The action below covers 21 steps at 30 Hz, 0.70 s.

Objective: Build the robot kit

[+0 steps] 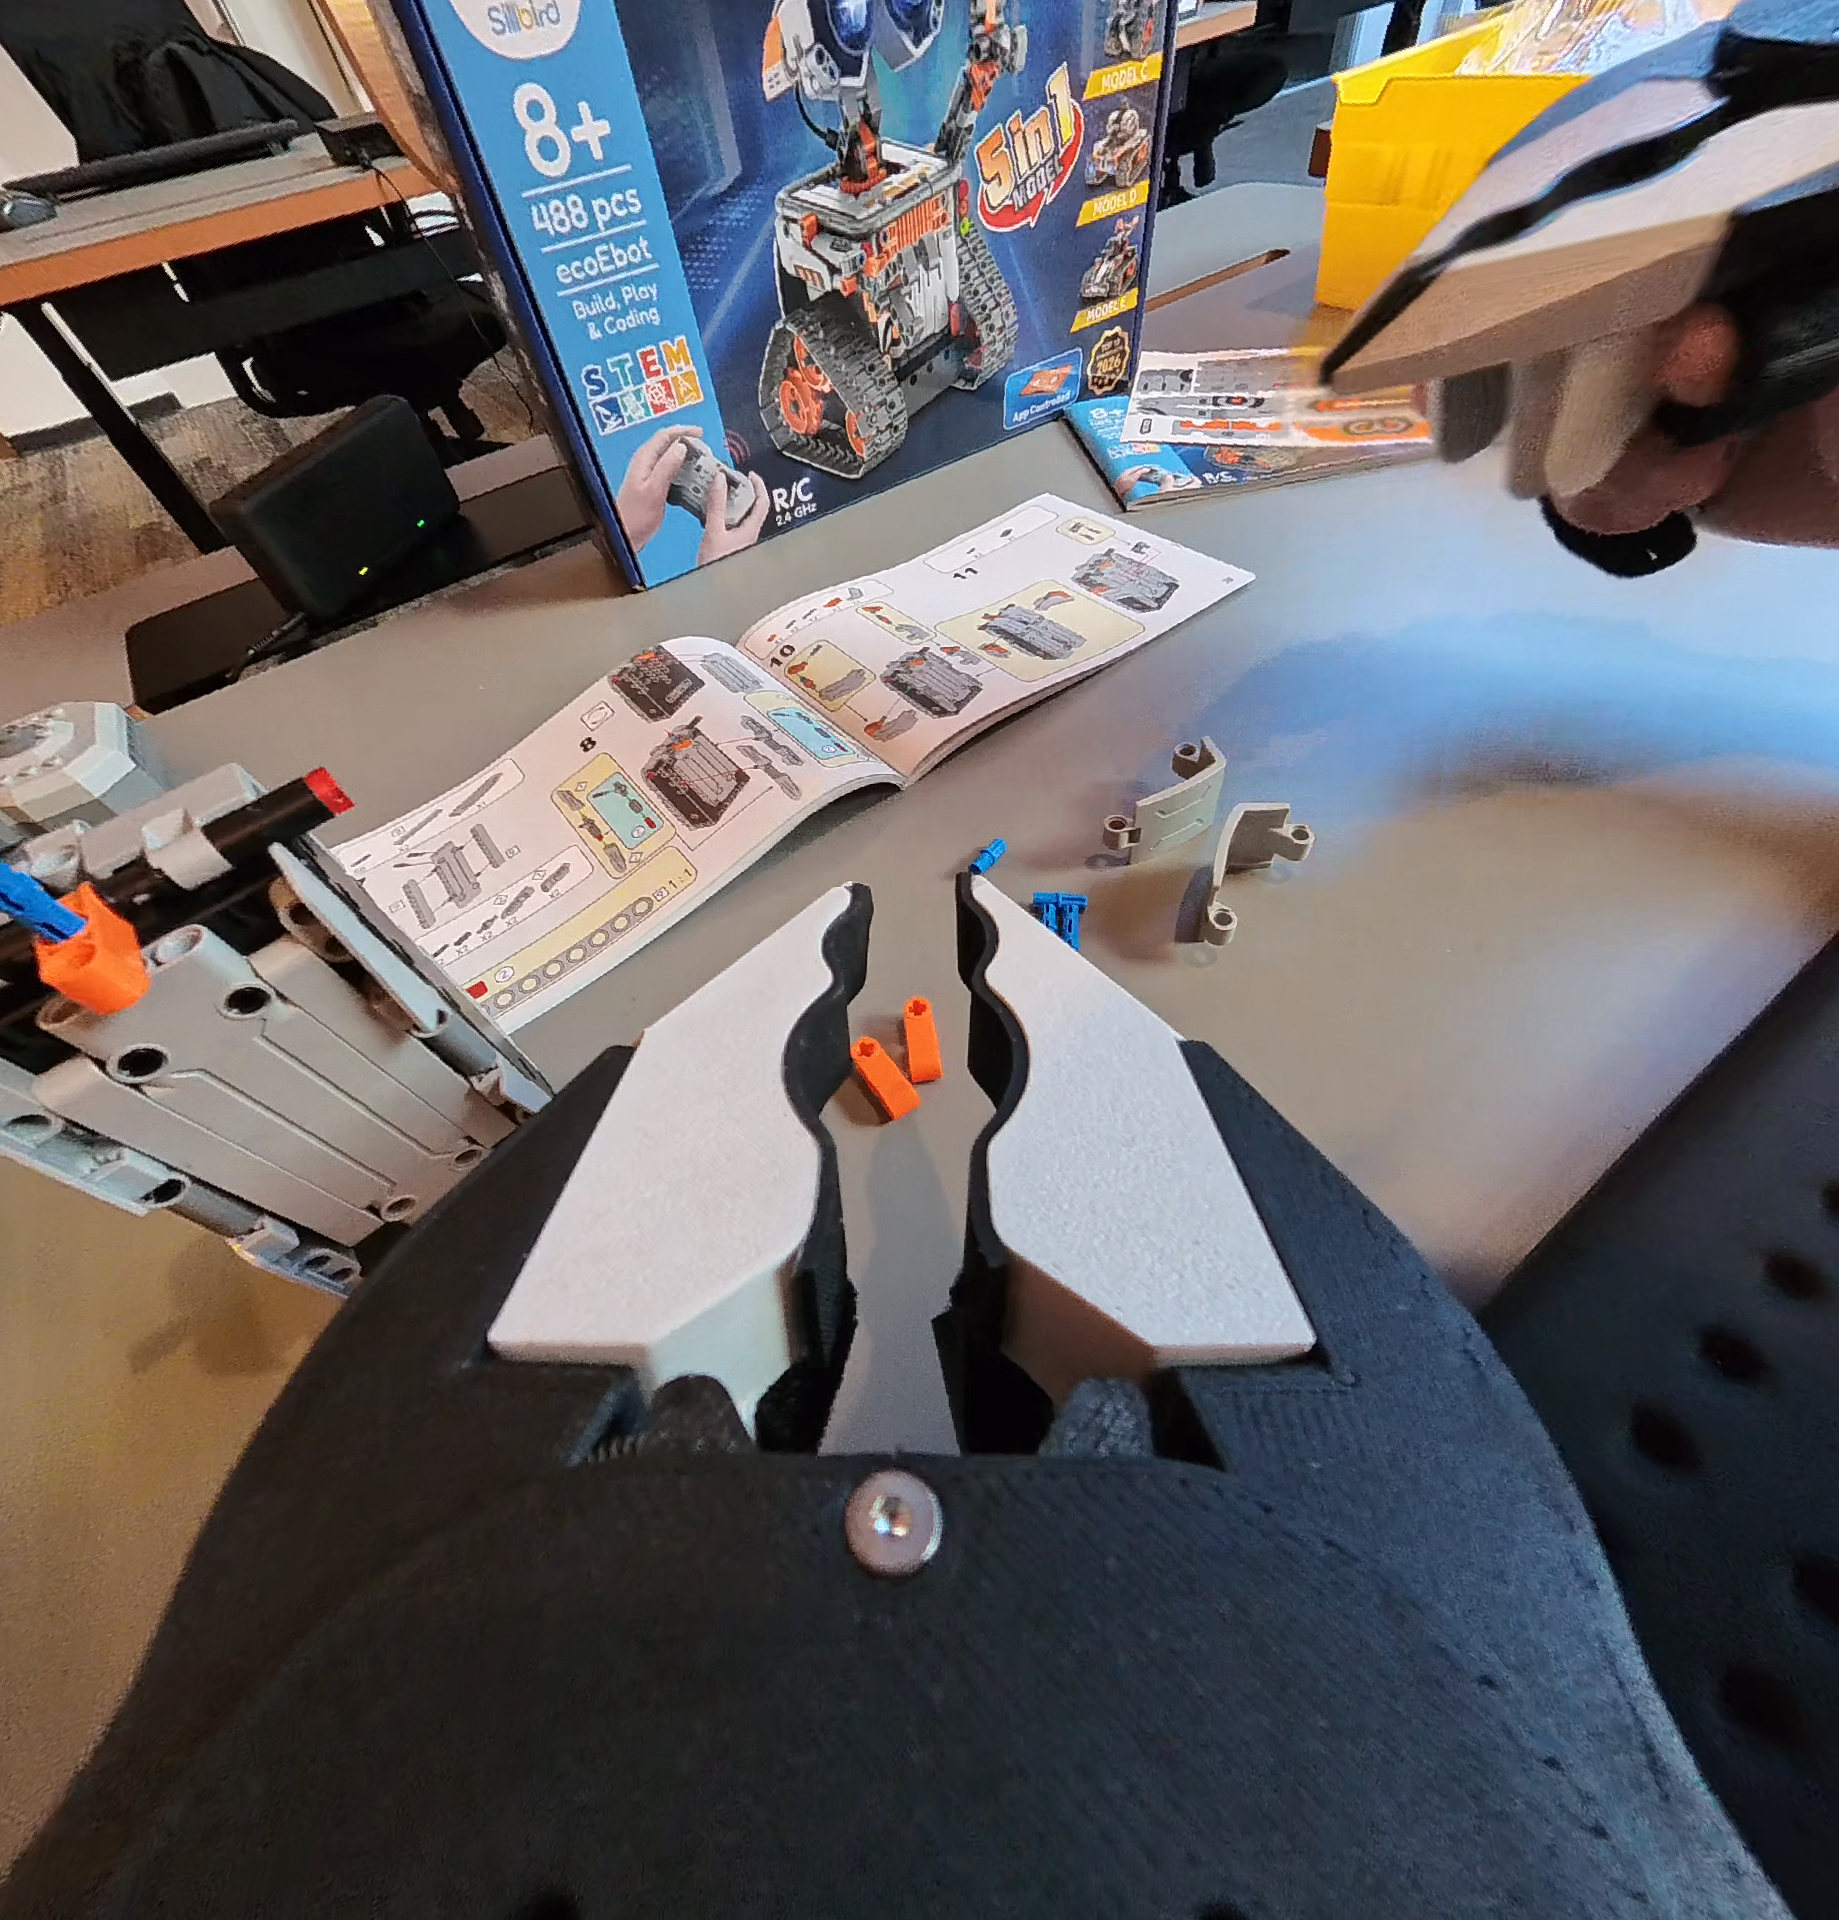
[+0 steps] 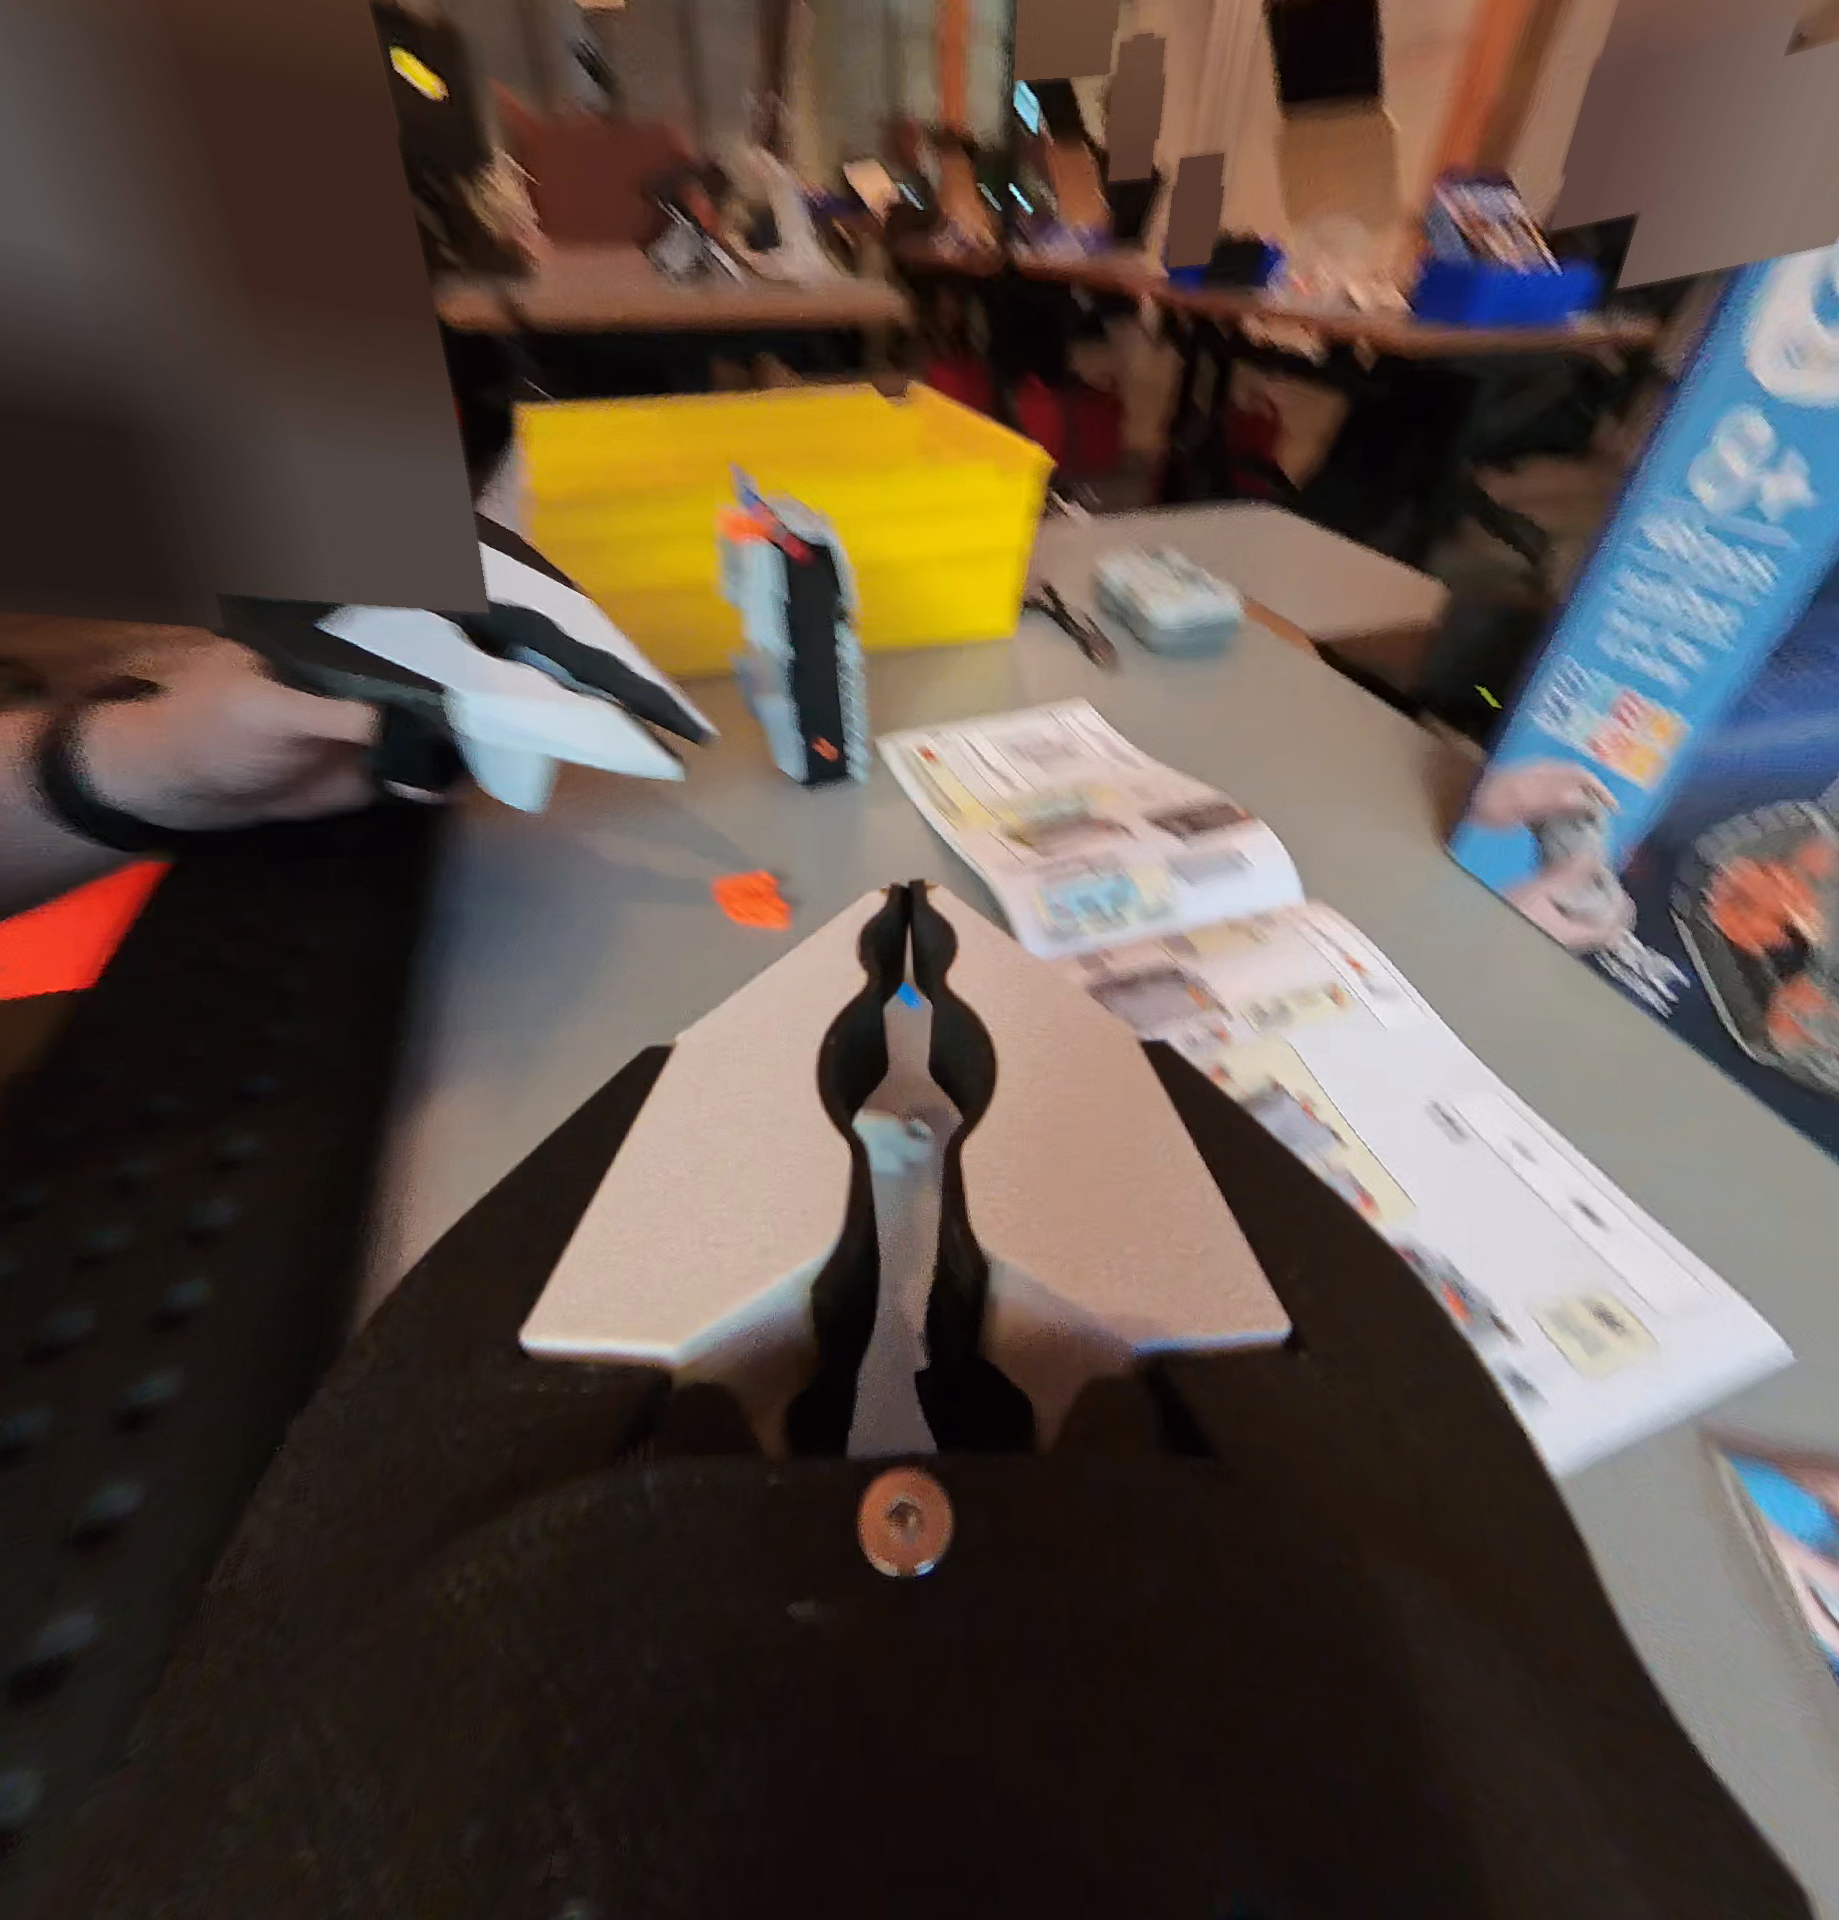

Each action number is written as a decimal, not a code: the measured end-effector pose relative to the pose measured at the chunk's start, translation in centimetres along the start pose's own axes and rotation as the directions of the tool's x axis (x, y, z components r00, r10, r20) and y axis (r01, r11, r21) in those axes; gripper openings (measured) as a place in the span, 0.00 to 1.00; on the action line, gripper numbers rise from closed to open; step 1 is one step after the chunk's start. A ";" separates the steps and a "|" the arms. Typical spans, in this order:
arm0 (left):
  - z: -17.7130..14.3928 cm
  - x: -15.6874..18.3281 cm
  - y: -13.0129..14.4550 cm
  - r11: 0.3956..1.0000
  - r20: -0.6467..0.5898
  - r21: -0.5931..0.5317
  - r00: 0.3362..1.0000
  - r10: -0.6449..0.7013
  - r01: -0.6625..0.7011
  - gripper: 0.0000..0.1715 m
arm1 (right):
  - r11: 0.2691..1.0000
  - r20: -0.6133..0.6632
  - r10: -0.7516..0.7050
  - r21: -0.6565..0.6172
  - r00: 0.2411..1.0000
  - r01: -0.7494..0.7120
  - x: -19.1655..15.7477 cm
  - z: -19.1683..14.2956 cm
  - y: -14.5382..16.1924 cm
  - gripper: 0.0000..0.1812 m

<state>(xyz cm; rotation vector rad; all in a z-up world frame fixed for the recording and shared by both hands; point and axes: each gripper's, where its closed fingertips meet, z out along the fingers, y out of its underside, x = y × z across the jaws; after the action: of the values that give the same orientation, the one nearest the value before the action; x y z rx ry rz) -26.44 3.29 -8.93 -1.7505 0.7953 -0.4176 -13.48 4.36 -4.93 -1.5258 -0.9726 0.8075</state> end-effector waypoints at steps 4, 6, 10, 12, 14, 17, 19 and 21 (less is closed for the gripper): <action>-0.4 -0.7 -0.4 0.999 0.028 0.029 0.999 -0.025 0.024 0.08 | 0.997 0.192 -0.070 -0.014 0.979 0.074 -3.9 0.5 0.3 0.00; -0.7 -1.3 -0.5 0.998 0.054 0.043 0.998 -0.043 0.040 0.07 | 0.983 0.241 -0.064 -0.152 0.968 0.103 -4.9 1.3 3.0 0.00; -1.0 -2.5 -0.3 0.997 0.104 0.042 0.992 -0.069 0.065 0.06 | 0.947 0.290 -0.067 -0.282 0.955 0.153 -6.0 2.1 5.8 0.00; -1.1 -2.8 -0.4 0.997 0.125 0.049 0.990 -0.067 0.061 0.05 | 0.958 0.287 -0.068 -0.249 0.955 0.143 -6.2 2.5 5.1 0.00; -1.2 -3.0 -0.5 0.997 0.138 0.055 0.988 -0.067 0.060 0.05 | 0.988 0.264 -0.066 -0.117 0.962 0.100 -6.7 3.3 2.3 0.00; -1.3 -3.4 -0.4 0.996 0.154 0.056 0.985 -0.080 0.072 0.04 | 0.980 0.238 -0.053 0.201 0.970 0.004 -8.4 4.5 -3.8 0.02; -1.5 -3.7 -0.4 0.994 0.164 0.059 0.982 -0.096 0.087 0.04 | 0.983 0.271 -0.022 0.182 0.962 -0.029 -9.8 6.0 -3.8 0.02; -1.6 -3.9 -0.4 0.993 0.166 0.068 0.980 -0.108 0.098 0.04 | 0.999 0.298 0.000 -0.041 0.955 0.013 -10.7 7.9 0.0 0.02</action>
<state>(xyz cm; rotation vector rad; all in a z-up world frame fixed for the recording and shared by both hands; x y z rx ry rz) -30.11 4.93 -7.62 -1.7508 0.5674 -0.3528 -25.11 -1.96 -6.34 -1.4616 -1.2211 1.0387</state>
